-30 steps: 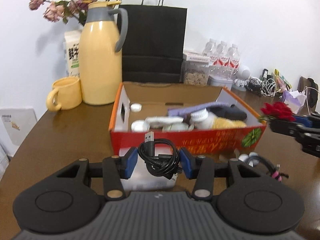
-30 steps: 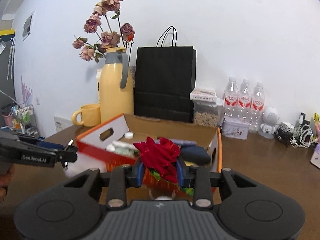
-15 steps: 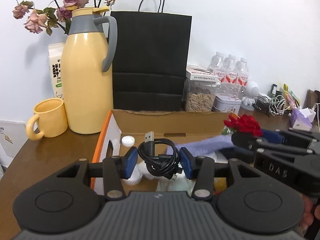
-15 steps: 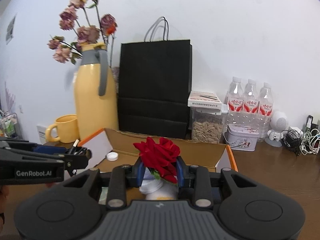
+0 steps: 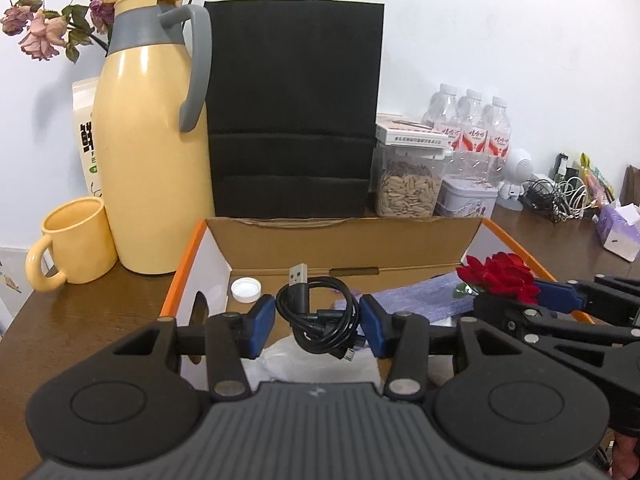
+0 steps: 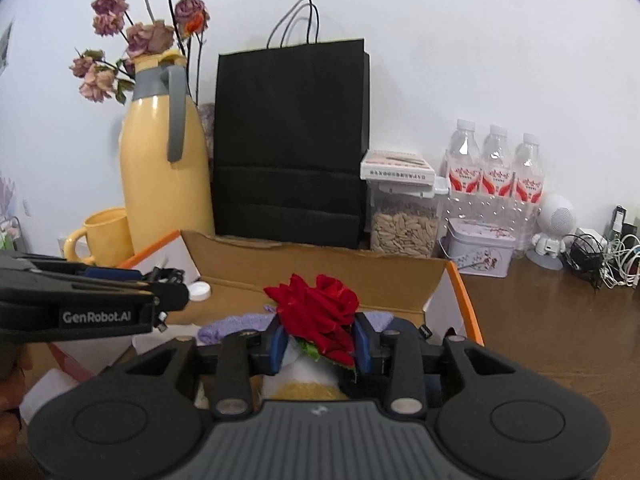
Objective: Organize objects
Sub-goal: 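Carry the black cable and red rose into the box and release both, then grasp the small orange item with the left gripper while the right gripper grasps the white round earbud case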
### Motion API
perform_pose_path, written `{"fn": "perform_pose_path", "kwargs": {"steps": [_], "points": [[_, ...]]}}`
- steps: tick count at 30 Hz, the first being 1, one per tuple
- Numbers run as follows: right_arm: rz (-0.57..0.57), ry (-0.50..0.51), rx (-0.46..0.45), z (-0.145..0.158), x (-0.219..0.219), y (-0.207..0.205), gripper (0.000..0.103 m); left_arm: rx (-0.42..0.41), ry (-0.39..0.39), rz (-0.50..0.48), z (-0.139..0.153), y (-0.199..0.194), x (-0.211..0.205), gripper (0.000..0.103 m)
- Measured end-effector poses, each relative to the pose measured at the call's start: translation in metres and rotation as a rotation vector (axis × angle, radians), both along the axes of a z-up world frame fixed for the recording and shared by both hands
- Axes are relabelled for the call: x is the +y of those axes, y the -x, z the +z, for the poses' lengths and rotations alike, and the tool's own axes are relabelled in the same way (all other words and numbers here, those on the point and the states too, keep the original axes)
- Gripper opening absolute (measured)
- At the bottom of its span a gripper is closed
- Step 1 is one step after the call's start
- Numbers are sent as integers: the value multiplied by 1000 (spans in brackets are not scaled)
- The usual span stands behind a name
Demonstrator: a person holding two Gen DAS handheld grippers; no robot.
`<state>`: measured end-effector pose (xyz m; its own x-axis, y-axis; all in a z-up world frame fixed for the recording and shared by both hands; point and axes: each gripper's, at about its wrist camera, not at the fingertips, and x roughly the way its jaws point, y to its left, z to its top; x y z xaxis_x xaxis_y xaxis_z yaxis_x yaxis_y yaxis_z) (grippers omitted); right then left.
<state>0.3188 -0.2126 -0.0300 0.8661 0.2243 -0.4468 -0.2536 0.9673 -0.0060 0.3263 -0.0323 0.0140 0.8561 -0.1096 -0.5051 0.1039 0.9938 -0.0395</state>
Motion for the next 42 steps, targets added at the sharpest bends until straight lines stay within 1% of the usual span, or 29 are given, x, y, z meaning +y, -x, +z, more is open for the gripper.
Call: {"fn": "perform_pose_path", "kwargs": {"steps": [1, 2, 3, 4, 5, 6, 7, 8, 9, 17, 28, 36, 42], "points": [[-8, 10, 6, -1, 1, 0, 42, -7, -1, 8, 0, 1, 1, 56], [-18, 20, 10, -1, 1, 0, 52, -20, -4, 19, 1, 3, 2, 61], [-29, 30, 13, -1, 0, 0, 65, -36, -9, 31, 3, 4, 3, 73], [-35, 34, 14, -1, -1, 0, 73, -56, -13, 45, 5, 6, 4, 87], [-39, 34, 11, -1, -2, 1, 86, -77, -16, 61, 7, 8, 5, 93], [-40, 34, 8, 0, -3, 2, 93, -94, -19, 77, 8, 10, 6, 103], [-41, 33, 8, 1, -4, 3, 96, -111, -21, 91, 10, 12, 6, 103], [-39, 32, 7, 1, -4, 4, 100, -118, -22, 97, 10, 13, 5, 103], [-39, 30, 6, 2, -4, 4, 103, -116, -24, 95, 11, 13, 5, 103], [-37, 26, 0, 5, -4, 7, 103, -93, -33, 83, 12, 13, 3, 103], [-43, 20, -21, 12, -9, 20, 103, -99, -23, 86, 22, 25, 0, 103], [-21, 7, -52, 25, -13, 46, 103, -114, -18, 89, 34, 54, 4, 103], [9, -4, -72, 31, -16, 79, 103, -117, -34, 103, 38, 84, 18, 103]]}}
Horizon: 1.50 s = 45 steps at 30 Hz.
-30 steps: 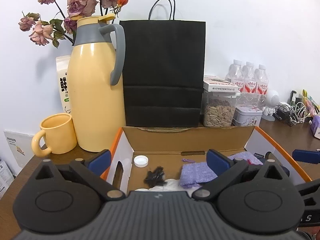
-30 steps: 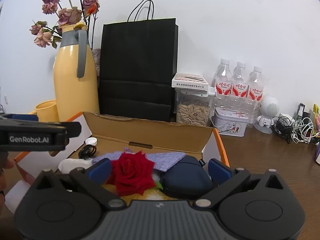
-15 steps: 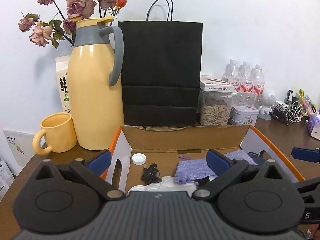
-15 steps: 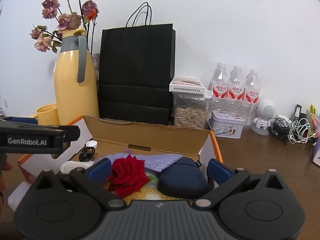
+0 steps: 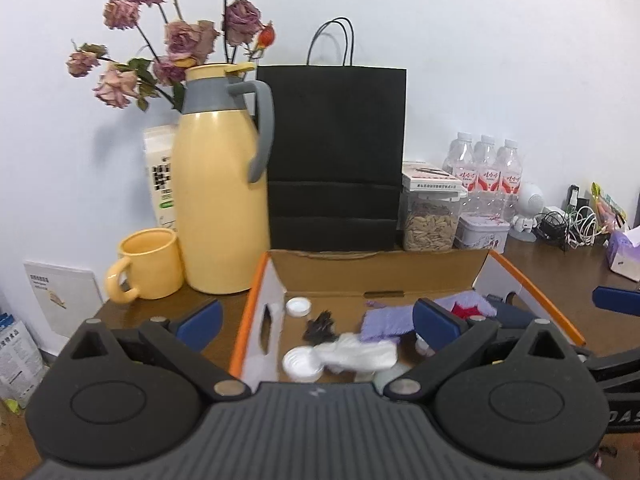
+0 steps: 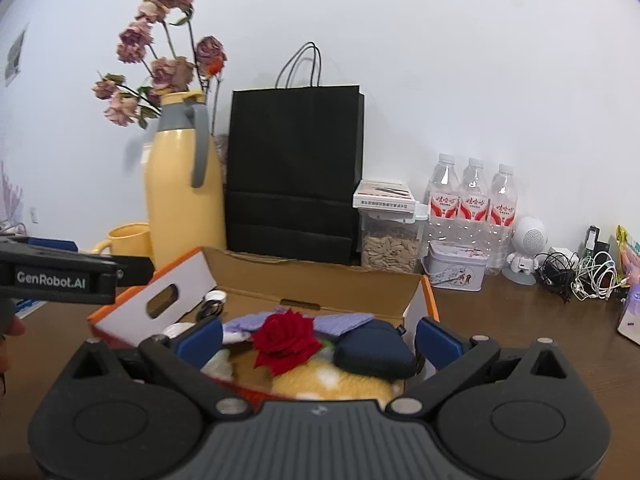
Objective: Organize objects
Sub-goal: 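Grasp the small orange item with the left gripper while the right gripper grasps the white round earbud case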
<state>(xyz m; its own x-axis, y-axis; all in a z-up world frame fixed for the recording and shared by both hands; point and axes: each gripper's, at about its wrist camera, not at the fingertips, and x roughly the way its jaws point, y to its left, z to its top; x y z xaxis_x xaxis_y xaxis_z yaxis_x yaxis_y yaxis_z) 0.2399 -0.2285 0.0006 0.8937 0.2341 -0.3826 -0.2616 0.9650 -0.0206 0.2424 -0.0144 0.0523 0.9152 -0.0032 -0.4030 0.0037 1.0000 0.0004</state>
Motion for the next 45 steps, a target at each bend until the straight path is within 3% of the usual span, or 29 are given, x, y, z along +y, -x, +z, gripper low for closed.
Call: {"fn": "perform_pose_path", "kwargs": {"steps": [11, 19, 26, 30, 34, 37, 45], "points": [[114, 32, 88, -25, 16, 65, 103, 73, -26, 62, -12, 68, 40, 103], [193, 73, 170, -53, 42, 89, 99, 143, -24, 62, -35, 103, 54, 103], [261, 105, 215, -67, 63, 94, 67, 214, 10, 60, -57, 116, 64, 103], [303, 109, 223, -69, 71, 85, 53, 224, 14, 61, -61, 119, 65, 103], [335, 112, 249, -73, 77, 71, 45, 220, 17, 61, -60, 119, 66, 103], [355, 96, 278, -78, 78, 67, 27, 221, 18, 63, -60, 118, 66, 103], [351, 75, 241, -82, 75, 72, 26, 224, 16, 62, -61, 116, 64, 103]]}}
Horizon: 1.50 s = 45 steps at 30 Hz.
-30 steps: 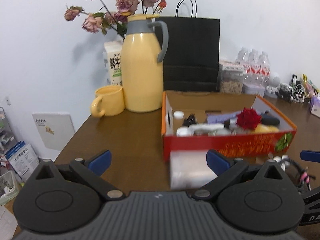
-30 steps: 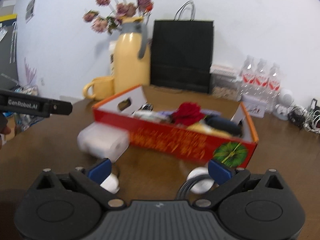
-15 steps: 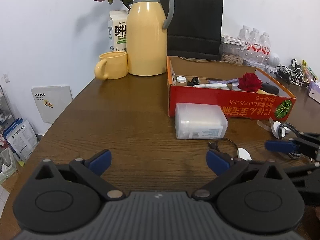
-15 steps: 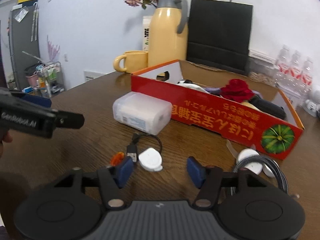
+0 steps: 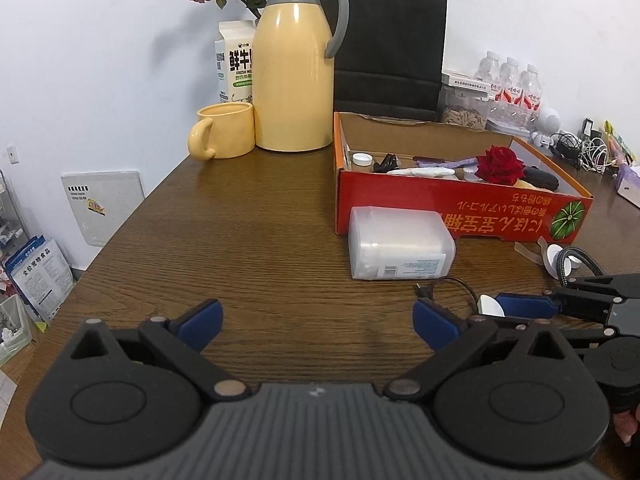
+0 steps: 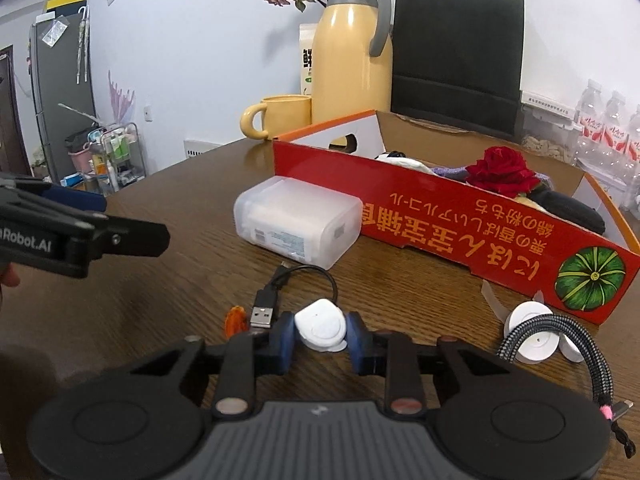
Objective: Organize objects
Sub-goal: 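Grasp the small orange item with the left gripper while the right gripper grasps the white round earbud case, then carry the orange item and white earbud case into the box and release both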
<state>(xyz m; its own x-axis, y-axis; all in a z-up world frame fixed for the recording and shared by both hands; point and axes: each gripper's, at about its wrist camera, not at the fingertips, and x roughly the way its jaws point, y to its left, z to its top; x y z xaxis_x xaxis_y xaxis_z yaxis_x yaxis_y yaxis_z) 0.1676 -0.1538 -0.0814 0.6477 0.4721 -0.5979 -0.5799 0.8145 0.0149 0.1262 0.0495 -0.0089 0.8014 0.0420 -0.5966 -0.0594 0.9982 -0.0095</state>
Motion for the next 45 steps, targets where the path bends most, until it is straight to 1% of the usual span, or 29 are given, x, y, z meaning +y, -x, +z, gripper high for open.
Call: {"fn": "perform_pose_path", "kwargs": {"steps": [6, 10, 17, 20, 22, 26, 28, 30, 33, 36, 45], "points": [[-45, -32, -90, 8, -9, 11, 26, 13, 17, -12, -4, -3, -6, 103], [-94, -56, -153, 15, -21, 22, 26, 30, 6, -40, -9, -6, -18, 103], [-154, -67, -196, 19, -43, 34, 26, 41, 6, -109, -15, -7, -46, 102], [-175, -68, -198, 18, -51, 33, 26, 56, -2, -126, -19, -8, -56, 92], [-184, -72, -198, 17, -56, 34, 26, 69, -4, -137, -23, -9, -61, 77], [-191, -77, -194, 15, -62, 34, 26, 86, -1, -156, -27, -12, -70, 63], [-188, -80, -192, 14, -63, 35, 26, 85, -1, -159, -28, -12, -73, 51], [-181, -82, -192, 14, -63, 35, 26, 87, -3, -164, -28, -12, -77, 45], [-174, -82, -191, 13, -62, 36, 26, 96, -18, -173, -31, -12, -82, 28], [-166, -82, -193, 13, -61, 38, 26, 91, -11, -188, -32, -10, -83, 15], [-159, -84, -197, 12, -62, 40, 26, 75, -4, -201, -29, -5, -83, 15]]}}
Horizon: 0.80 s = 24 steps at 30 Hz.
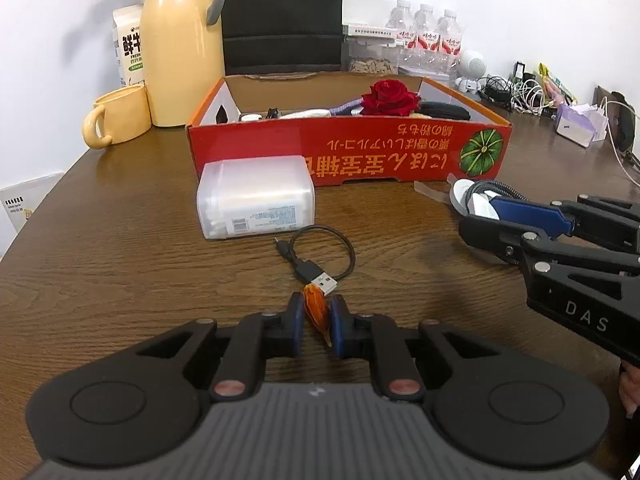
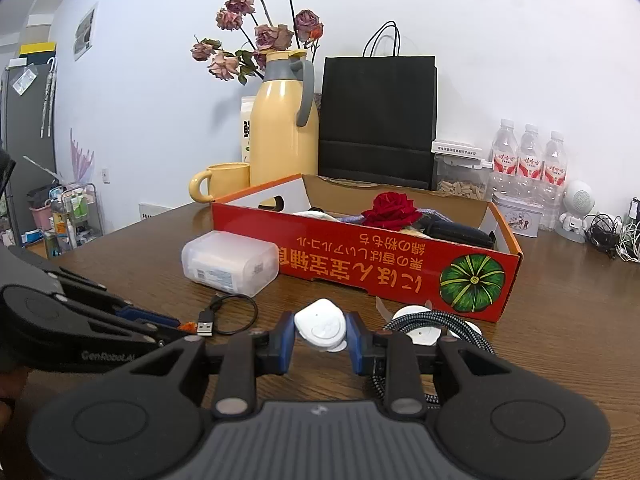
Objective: Organize objects
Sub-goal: 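Carry the orange item and white earbud case into the box and release both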
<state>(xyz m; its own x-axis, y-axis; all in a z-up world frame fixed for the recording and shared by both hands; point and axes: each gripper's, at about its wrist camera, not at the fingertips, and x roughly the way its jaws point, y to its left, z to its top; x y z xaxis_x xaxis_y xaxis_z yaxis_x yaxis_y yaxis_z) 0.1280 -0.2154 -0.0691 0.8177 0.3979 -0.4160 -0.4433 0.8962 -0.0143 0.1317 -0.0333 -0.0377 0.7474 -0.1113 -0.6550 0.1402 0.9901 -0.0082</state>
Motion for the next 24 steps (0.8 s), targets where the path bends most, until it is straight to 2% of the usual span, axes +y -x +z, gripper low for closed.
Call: {"fn": "perform_pose_path", "kwargs": {"steps": [6, 10, 18, 24], "points": [[2, 16, -11, 1, 3, 2, 26, -37, 8, 6, 10, 0, 5, 15], [4, 8, -44, 13, 3, 2, 26, -76, 14, 5, 23, -7, 9, 15], [3, 13, -139, 45, 16, -17, 26, -179, 19, 7, 56, -37, 13, 15], [-10, 9, -177, 65, 27, -43, 26, -242, 36, 24, 77, -67, 15, 15]]}}
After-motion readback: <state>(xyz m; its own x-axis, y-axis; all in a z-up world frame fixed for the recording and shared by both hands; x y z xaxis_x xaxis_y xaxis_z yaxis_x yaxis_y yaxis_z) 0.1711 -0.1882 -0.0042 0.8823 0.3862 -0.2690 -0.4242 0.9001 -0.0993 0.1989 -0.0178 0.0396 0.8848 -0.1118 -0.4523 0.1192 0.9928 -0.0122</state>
